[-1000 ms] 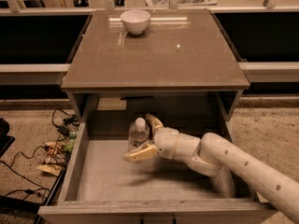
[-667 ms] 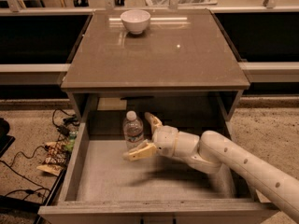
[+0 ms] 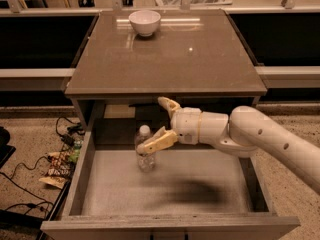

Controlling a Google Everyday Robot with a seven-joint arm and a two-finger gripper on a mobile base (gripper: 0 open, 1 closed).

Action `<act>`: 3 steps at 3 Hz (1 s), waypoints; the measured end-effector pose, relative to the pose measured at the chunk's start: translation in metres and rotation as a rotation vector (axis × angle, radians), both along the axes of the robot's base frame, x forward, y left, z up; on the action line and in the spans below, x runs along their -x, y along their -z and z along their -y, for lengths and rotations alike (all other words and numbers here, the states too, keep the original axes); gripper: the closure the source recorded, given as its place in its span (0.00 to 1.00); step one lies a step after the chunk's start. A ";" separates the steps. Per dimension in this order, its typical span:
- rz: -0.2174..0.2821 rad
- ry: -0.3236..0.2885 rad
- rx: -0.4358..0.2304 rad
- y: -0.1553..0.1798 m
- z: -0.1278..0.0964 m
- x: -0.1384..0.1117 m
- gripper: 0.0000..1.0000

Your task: Place water bottle into top drawer

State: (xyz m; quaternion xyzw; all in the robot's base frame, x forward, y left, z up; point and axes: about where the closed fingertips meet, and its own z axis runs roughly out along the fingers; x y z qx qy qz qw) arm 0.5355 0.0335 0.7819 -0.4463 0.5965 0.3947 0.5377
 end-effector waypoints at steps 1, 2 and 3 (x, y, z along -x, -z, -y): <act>0.034 -0.025 0.100 -0.055 0.019 0.007 0.00; 0.052 -0.038 0.186 -0.107 0.040 0.018 0.00; 0.062 -0.034 0.259 -0.156 0.061 0.020 0.00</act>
Offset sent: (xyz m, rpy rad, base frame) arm -0.0308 -0.0734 0.1720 -0.2917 -0.0726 0.0459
